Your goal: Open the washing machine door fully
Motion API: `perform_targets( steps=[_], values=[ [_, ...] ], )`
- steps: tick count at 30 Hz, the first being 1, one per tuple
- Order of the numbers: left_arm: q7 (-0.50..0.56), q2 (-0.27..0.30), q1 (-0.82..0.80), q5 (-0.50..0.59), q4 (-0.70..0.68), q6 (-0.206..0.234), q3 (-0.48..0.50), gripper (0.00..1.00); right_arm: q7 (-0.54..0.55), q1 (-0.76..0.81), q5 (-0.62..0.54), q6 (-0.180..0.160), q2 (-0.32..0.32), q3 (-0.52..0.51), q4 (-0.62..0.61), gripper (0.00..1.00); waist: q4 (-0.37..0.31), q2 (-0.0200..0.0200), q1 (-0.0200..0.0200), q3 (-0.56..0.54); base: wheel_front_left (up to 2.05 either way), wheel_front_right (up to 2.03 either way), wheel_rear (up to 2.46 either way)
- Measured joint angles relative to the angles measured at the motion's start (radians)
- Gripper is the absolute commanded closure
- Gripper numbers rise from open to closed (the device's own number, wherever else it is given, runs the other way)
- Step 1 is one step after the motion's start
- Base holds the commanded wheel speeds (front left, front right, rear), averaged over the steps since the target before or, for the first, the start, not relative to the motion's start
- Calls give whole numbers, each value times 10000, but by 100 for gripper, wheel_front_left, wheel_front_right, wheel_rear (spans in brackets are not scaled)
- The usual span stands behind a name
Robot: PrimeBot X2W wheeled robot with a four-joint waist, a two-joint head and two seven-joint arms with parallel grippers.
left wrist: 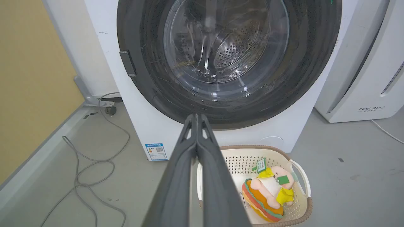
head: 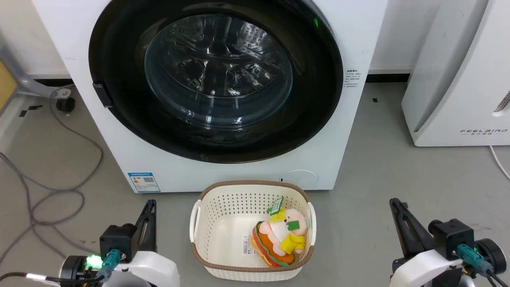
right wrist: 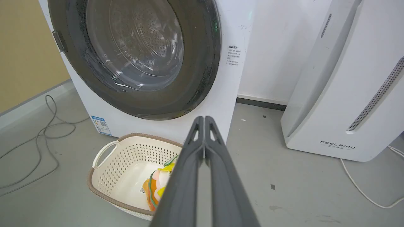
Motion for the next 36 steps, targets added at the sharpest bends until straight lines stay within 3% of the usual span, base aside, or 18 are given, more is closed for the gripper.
perform_targets(
  steps=[18,19,28,29,30,36],
  values=[
    [159,-44,-4,81,-100,84,-46,100,111,-4,69,0,0,58,-92,100,0,0,0,3,0,0,0],
    [159,-44,0,79,-96,82,-46,0,111,-2,69,0,0,61,-92,0,0,0,0,3,0,0,0],
    [104,-46,3,73,8,75,-94,0,81,1,86,0,0,63,-8,0,-6,0,0,8,0,0,0],
    [67,-46,2,73,36,73,-109,0,54,1,92,0,0,65,21,64,-7,0,0,8,0,0,0],
    [56,-46,2,73,67,71,-128,0,40,2,102,0,0,63,44,100,-7,0,0,9,0,0,0],
    [-44,-46,0,-17,199,-15,-207,0,-81,2,174,0,0,63,176,100,-9,0,0,10,0,0,0]
  ],
)
